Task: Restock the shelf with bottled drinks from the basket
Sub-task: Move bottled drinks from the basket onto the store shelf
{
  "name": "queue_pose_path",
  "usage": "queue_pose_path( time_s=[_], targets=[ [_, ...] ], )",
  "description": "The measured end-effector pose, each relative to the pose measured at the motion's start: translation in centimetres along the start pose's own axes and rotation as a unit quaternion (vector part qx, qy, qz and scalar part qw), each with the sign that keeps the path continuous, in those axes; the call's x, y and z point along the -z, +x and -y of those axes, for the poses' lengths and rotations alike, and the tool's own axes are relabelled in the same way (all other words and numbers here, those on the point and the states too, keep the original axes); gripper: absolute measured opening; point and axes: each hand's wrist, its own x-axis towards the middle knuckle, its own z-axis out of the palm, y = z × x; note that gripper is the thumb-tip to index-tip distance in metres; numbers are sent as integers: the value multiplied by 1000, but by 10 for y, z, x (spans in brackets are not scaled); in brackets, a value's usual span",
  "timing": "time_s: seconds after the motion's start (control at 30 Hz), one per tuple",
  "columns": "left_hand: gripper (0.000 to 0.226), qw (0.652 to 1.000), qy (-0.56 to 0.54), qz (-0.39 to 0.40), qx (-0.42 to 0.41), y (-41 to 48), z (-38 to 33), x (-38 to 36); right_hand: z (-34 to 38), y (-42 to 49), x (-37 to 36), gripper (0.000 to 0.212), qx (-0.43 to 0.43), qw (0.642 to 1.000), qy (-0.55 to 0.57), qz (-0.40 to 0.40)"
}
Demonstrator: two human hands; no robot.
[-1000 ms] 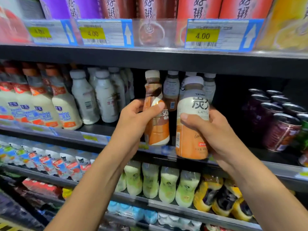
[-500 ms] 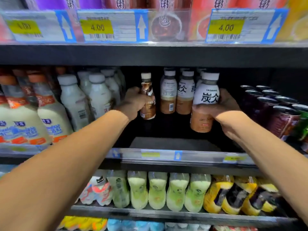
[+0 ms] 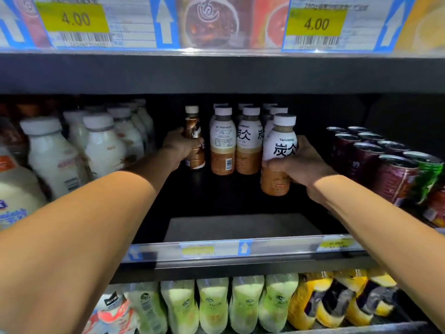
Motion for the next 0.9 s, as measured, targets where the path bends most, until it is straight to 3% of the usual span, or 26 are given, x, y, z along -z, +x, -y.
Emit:
queue_pose_path(
  time_s=[0.27,0.9],
  targets=[
    [44,999,-7,-48,-5,15,10,-17,-6,15,2,71,-5,1000,1,-4],
    [46,999,-19,-35,17,23,11,-28,-9,31,1,72,-8,999,-12,-29]
  ],
)
